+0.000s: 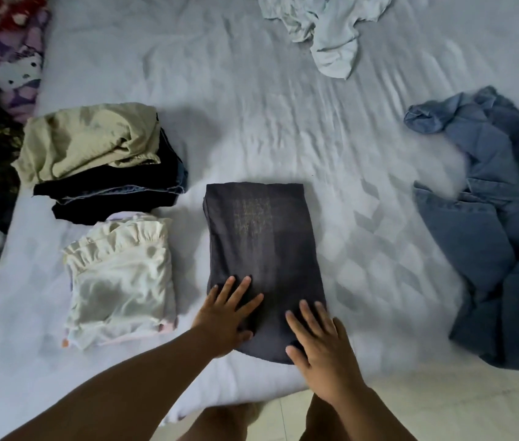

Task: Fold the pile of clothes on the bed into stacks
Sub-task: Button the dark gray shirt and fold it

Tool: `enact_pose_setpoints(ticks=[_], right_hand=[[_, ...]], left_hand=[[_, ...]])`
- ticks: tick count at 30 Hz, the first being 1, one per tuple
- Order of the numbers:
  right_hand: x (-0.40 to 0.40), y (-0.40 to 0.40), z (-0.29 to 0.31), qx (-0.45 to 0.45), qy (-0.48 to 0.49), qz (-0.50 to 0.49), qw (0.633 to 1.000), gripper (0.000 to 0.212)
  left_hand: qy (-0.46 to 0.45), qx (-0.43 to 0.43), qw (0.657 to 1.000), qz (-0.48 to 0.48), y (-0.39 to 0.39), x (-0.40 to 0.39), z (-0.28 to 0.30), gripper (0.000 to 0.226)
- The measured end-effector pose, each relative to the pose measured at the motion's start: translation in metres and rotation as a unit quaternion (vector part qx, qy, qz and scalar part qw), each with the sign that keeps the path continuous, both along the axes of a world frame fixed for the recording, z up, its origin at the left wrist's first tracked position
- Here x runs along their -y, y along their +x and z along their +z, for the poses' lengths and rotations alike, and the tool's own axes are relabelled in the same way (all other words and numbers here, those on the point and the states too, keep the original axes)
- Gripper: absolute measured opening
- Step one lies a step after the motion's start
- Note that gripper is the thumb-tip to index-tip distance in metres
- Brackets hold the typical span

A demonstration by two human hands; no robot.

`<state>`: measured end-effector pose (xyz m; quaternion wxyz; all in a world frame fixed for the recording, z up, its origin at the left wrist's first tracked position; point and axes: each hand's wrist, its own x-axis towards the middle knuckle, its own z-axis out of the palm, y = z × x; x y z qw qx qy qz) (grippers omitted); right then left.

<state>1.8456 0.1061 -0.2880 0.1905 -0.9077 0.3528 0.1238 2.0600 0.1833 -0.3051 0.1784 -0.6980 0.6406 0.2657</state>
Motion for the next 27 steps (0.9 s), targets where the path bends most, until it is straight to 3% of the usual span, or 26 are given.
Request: enact_pose_setpoints(ticks=[3,7,9,12,14,18,22,25,27], right_hand=[[0.011,0.004,0.004,-0.045,0.021,0.009,0.999,0.049],[0.052,0.027,0.011,0.02,0.007,-0.046,0.999,0.051],[0.072,0.039,0.012,0.016,0.037,-0.05,0.998,0.046],[0.1,0.053,0.003,-0.018,0.079,-0.041,0.996,0.06],[0.115,0.061,-0.007,-0.025,0.104,-0.045,0.993,0.068],[0.13,0.067,-0.022,-0.037,0.112,-0.013,0.993,0.09],[0.134,0.074,-0.032,-0.022,0.121,0.012,0.992,0.097],[0.137,0.078,-0.041,-0.018,0.164,-0.016,0.986,0.098],[0.141,0.078,-0.047,0.035,0.225,-0.071,0.971,0.095]], left_hand=[[-0.006,-0.02,1.0,0.002,0.0,-0.007,-0.001,0.072],[-0.095,-0.028,0.985,0.141,0.014,0.008,0.005,0.056],[-0.161,-0.032,0.956,0.242,0.016,0.02,0.005,0.065],[-0.089,-0.067,0.905,0.41,0.022,0.034,-0.004,0.075],[-0.089,-0.101,0.873,0.469,0.024,0.044,-0.014,0.081],[-0.106,-0.169,0.851,0.487,0.026,0.053,-0.024,0.093],[-0.127,-0.257,0.801,0.525,0.035,0.054,-0.024,0.097],[-0.156,-0.304,0.756,0.559,0.046,0.055,-0.021,0.09],[-0.154,-0.333,0.742,0.561,0.049,0.055,-0.018,0.084]])
